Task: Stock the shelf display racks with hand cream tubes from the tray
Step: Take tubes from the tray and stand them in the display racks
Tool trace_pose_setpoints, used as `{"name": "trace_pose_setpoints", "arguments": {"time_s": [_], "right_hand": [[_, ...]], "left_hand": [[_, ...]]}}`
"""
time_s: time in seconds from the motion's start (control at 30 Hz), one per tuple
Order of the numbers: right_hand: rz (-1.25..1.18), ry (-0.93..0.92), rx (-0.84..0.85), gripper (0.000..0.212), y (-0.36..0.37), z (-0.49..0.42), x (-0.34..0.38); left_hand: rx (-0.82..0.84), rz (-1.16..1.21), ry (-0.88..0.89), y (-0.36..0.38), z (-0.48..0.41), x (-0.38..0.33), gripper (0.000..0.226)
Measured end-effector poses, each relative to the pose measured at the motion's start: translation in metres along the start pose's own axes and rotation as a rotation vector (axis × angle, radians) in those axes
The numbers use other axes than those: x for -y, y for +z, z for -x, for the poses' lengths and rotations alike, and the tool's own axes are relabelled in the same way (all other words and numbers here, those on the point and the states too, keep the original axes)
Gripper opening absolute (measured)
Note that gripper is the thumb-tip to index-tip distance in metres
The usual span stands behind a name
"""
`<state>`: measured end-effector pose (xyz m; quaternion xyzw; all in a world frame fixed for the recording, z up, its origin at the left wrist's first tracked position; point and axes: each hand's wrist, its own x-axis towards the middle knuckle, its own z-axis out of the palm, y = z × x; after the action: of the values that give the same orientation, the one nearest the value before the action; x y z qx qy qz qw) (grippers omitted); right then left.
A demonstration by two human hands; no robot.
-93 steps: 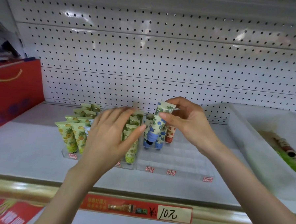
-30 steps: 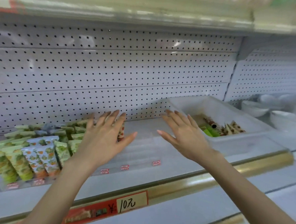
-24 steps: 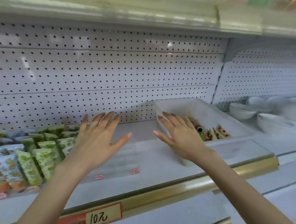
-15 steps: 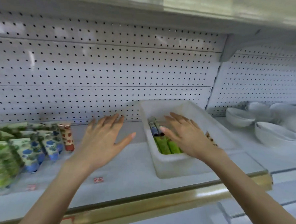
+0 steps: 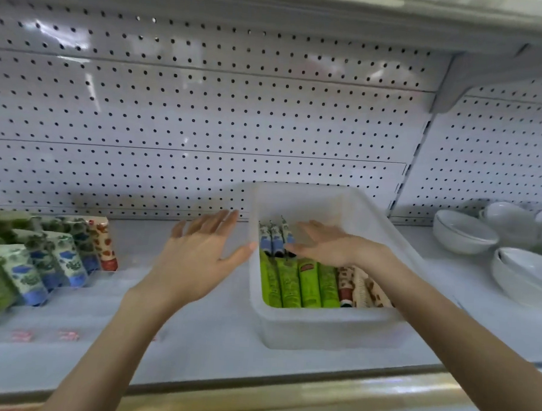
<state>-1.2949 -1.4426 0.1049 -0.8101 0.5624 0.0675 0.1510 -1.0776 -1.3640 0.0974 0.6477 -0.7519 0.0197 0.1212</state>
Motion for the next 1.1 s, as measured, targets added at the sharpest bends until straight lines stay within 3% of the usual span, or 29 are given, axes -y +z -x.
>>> {"name": "trace_pose_setpoints", "arguments": {"time_s": [0.1,0.2,0.33,0.53,0.63,0.7,0.8,0.9,1.0,1.1], "right_hand": [[-0.077,-0.019,0.048,0.065,-0.006,-0.031,0.005],[0.001,0.075,0.066,0.051,-0.012,-0.057,0.007],[-0.01,0.169,0.094,0.038,-0.003,-0.076,0.011],[-0.619,0.256,0.096,0.03,0.007,-0.086,-0.005],[-0.732,0.247,0.165,0.016,0.006,-0.085,-0.011],[-0.725,0.228,0.167,0.025,0.003,-0.082,-0.009],[-0.707,0.205,0.129,0.049,-0.001,-0.079,-0.007],[-0.671,0.161,0.052,0.054,-0.004,-0.077,-0.003],[-0.738,0.067,-0.071,0.049,-0.013,-0.075,0.003],[-0.82,-0.103,-0.228,0.028,-0.023,-0.068,0.013]], "left_hand": [[0.043,0.046,0.001,-0.002,-0.011,0.003,0.092],[0.081,0.102,-0.012,-0.002,-0.021,0.003,0.07],[0.105,0.112,0.008,0.003,-0.025,0.008,0.075],[0.11,0.21,-0.012,0.009,-0.024,0.021,0.074],[0.116,0.302,-0.012,0.011,-0.029,0.019,0.062],[0.108,0.365,-0.02,0.013,-0.035,0.017,0.056],[0.066,0.5,-0.023,0.016,-0.044,0.015,0.05],[0.001,0.627,-0.016,0.019,-0.054,0.012,0.045],[-0.072,0.71,-0.019,0.019,-0.063,0.008,0.041],[-0.142,0.804,-0.05,0.018,-0.07,0.004,0.037]]}}
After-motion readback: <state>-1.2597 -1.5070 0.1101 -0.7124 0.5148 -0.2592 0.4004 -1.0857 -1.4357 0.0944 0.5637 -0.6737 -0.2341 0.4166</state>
